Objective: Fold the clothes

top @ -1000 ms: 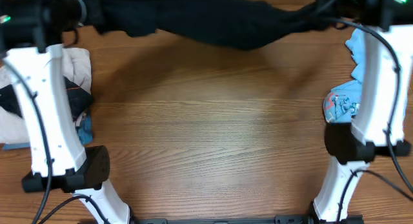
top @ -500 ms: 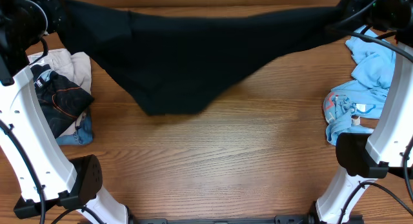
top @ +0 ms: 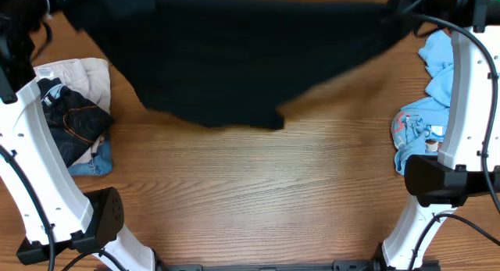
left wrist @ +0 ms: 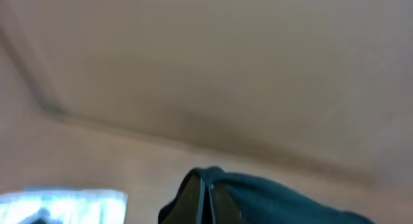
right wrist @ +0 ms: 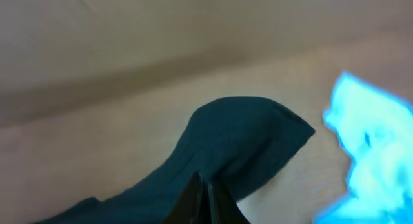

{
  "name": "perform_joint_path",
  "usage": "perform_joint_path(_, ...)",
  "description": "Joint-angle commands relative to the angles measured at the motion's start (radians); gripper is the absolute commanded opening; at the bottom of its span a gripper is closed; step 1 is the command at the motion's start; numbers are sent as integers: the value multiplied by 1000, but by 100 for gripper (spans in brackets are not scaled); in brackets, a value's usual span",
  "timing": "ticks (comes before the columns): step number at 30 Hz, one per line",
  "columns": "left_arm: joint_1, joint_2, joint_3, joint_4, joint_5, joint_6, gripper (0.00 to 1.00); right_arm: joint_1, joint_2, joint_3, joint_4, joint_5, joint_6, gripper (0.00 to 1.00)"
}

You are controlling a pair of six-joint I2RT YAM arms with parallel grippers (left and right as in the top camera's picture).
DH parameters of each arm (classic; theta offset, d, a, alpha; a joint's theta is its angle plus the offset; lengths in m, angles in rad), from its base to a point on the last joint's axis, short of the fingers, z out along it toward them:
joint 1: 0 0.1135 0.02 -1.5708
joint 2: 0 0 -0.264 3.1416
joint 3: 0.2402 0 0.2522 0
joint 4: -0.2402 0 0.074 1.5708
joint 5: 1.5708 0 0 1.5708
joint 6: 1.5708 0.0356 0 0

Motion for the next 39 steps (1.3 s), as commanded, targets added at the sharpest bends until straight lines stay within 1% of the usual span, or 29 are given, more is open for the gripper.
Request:
perform_joint_path(1, 0, 0, 15, 134, 18, -10, 4, -3, -28, 52, 73, 6, -2, 6)
perform_joint_path(3, 0, 0, 15, 172, 48, -10, 4, -3, -28, 53, 78, 23, 2, 7)
perform_joint_path(5, -6, 0, 15, 146, 115, -8, 4, -3, -26, 53, 29, 23, 1, 10)
perform_joint_path(6, -8, 0, 15, 111, 146, -4, 4, -3, -22, 53, -8, 23, 1, 16)
perform_joint_path(7, -13, 1, 14, 58, 182, 3, 4, -3, -18, 52, -63, 23, 0, 25)
perform_joint_path(8, -18, 3, 9, 3, 208, 12, 4, -3, -10, 47, -115, 23, -3, 30)
perform_joint_path(10, -38, 12, -16, -111, 249, 48, 4, -3, 8, 35, -212, 27, -3, 30)
perform_joint_path(12, -66, 29, -45, -192, 254, 83, 4, -3, 22, 8, -285, 42, -10, 30)
perform_joint_path(17, -160, 104, -162, -375, 253, 164, 4, -3, 28, -158, -292, 53, -10, 29)
perform_joint_path(18, -190, 143, -210, -432, 249, 205, 4, -3, 28, -208, -278, 18, -10, 29)
perform_joint_path(20, -219, 190, -268, -483, 223, 234, 4, 6, 28, -263, -249, -34, -18, 28)
perform_joint_path(23, -246, 239, -367, -488, 178, 238, 4, 30, 28, -315, -195, -113, -63, 28)
perform_joint_path(25, -256, 259, -422, -488, 160, 237, 4, 56, 29, -330, -152, -121, -63, 28)
perform_joint_path(27, -257, 271, -470, -488, 112, 218, 4, 90, 29, -340, -84, -124, -63, 28)
perform_joint_path(29, -257, 271, -529, -489, 37, 182, 4, 145, 32, -346, 35, -156, -64, 34)
perform_joint_path(31, -257, 269, -558, -489, 31, 182, 4, 188, 42, -346, 123, -155, -71, 38)
perform_joint_path(32, -259, 267, -572, -489, 52, 183, 4, 212, 49, -346, 166, -154, -80, 40)
perform_joint_path(33, -262, 264, -587, -489, 86, 195, 4, 233, 61, -346, 205, -154, -82, 48)
perform_joint_path(34, -269, 259, -605, -489, 129, 222, 4, 253, 71, -346, 241, -154, -82, 52)
perform_joint_path(36, -286, 255, -636, -489, 188, 277, 4, 282, 101, -346, 294, -154, -81, 54)
perform_joint_path(39, -320, 254, -679, -489, 193, 355, 4, 314, 163, -346, 361, -175, -81, 57)
